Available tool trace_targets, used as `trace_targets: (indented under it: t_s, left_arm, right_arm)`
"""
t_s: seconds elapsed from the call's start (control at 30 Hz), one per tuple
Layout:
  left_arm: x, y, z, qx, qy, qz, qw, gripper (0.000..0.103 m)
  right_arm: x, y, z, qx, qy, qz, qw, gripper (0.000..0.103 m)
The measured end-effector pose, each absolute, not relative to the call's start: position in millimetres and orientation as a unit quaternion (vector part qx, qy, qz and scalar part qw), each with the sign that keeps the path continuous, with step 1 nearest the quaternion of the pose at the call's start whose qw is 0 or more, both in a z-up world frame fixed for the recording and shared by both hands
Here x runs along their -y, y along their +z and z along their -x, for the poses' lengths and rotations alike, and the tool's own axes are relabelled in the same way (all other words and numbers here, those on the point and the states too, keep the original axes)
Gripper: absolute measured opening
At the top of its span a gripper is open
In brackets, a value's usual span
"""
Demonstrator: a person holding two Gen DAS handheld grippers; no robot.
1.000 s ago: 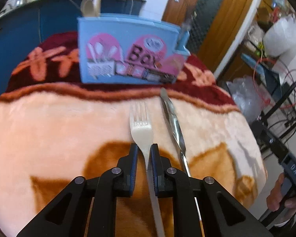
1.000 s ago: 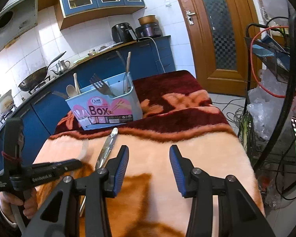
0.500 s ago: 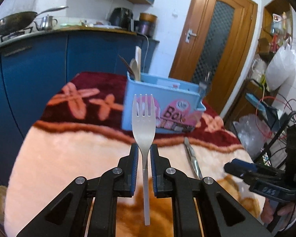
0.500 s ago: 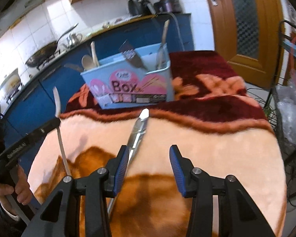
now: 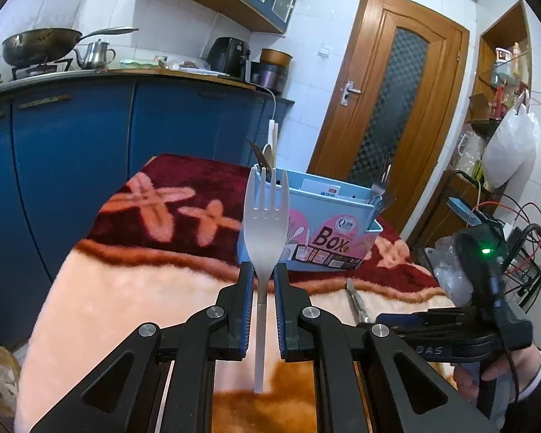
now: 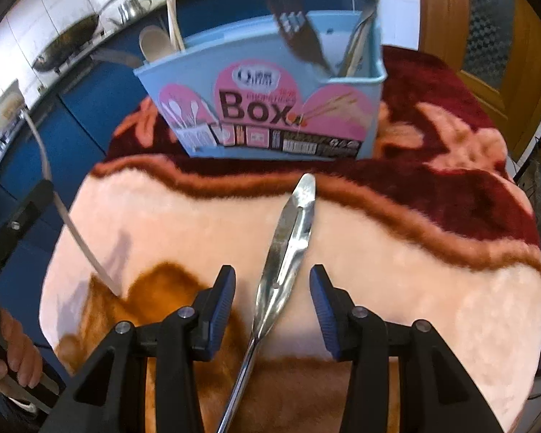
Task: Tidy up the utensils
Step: 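Lift the plastic fork with the left tool while the right tool grasps the silver knife, then carry the plastic fork with the left tool while the right tool lifts the knife toward the caddy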
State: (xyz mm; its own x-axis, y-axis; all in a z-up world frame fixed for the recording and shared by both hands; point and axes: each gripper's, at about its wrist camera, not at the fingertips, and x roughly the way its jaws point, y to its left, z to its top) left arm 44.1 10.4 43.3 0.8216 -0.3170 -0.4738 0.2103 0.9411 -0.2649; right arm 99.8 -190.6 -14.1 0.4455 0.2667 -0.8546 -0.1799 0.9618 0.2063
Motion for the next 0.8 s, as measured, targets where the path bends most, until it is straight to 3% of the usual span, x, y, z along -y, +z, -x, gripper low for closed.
trace_targets:
  t_s: [0.27,0.3,0.33,0.43,0.8]
  left_arm:
    - [-13,50,-47,-0.244,-0.145,0.096,0.954,0.010]
    - [-13,51,-46,-0.242,-0.145,0.096,0.955,0.010]
    - [-12,53,-47,-0.239,-0.145,0.097,0.955,0.009]
    - [-11,56,-49,-0.233,-0.149,0.100,0.956,0.000]
    - [5,78,-54,-0.201,-0.168,0.084,0.961,0.000]
  right_arm:
    - [182,-18,-112,-0.525,0.130,-0.021,0.841,0.050]
    - [181,-18,-112,-0.523,0.126,-0.018,0.843,0.045]
    - [181,-18,-112,-0.520,0.121,-0.010,0.846,0.033]
    - [184,-18,-111,-0.508,0.113,-0.013,0.854,0.025]
    - [223,9,-73,-0.418,0.123,-0.073,0.897,0.023]
